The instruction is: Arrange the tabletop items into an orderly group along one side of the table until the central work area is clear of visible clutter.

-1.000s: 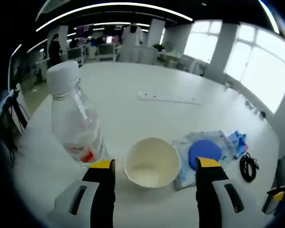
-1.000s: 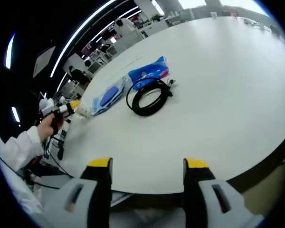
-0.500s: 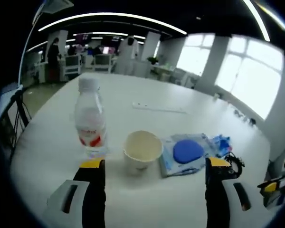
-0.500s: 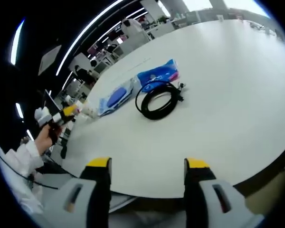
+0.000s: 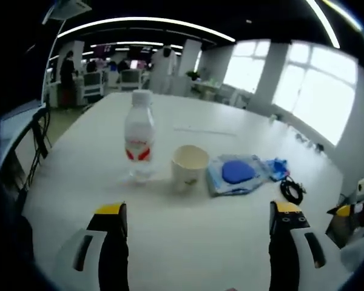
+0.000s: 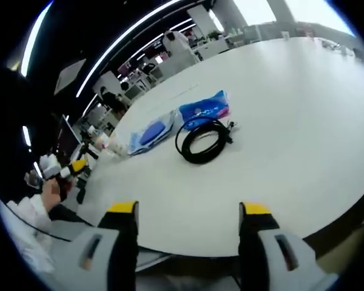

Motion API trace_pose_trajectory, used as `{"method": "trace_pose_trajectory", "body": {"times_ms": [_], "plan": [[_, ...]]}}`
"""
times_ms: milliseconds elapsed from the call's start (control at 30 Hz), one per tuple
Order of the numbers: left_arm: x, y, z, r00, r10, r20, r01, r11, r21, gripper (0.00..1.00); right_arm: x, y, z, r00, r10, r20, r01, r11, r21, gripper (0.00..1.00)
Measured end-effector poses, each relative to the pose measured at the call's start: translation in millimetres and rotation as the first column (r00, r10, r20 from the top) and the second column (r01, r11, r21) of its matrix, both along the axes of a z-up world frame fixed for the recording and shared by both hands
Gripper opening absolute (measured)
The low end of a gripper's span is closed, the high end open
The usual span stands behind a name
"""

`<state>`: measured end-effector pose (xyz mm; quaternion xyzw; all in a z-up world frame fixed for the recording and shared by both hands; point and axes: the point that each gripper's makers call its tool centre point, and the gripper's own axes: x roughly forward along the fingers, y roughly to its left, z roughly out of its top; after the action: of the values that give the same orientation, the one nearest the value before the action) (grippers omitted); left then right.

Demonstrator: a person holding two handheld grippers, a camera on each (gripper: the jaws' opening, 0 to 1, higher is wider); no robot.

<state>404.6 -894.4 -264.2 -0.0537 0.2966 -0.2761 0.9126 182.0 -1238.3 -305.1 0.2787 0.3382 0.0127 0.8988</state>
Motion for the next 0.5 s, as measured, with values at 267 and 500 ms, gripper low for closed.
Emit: {"method": "trace_pose_trajectory", "body": {"times_ms": [267, 500], "plan": [[-11.7, 23.2, 1.2, 1.0, 0.025, -0.001, -0.025, 1.0, -0.01, 0.93, -0.3, 0.0, 4.5, 0.999, -0.034, 0.021, 0.034, 0.999, 0.007, 0.66], [-9.9, 35.8, 7.0, 0.999, 0.035, 0.009, -0.035, 0.999, -0.025, 0.93, -1.9, 15.3, 2.0, 1.0, -0.017, 0.016, 0.017, 1.0, 0.005, 0.66]]}}
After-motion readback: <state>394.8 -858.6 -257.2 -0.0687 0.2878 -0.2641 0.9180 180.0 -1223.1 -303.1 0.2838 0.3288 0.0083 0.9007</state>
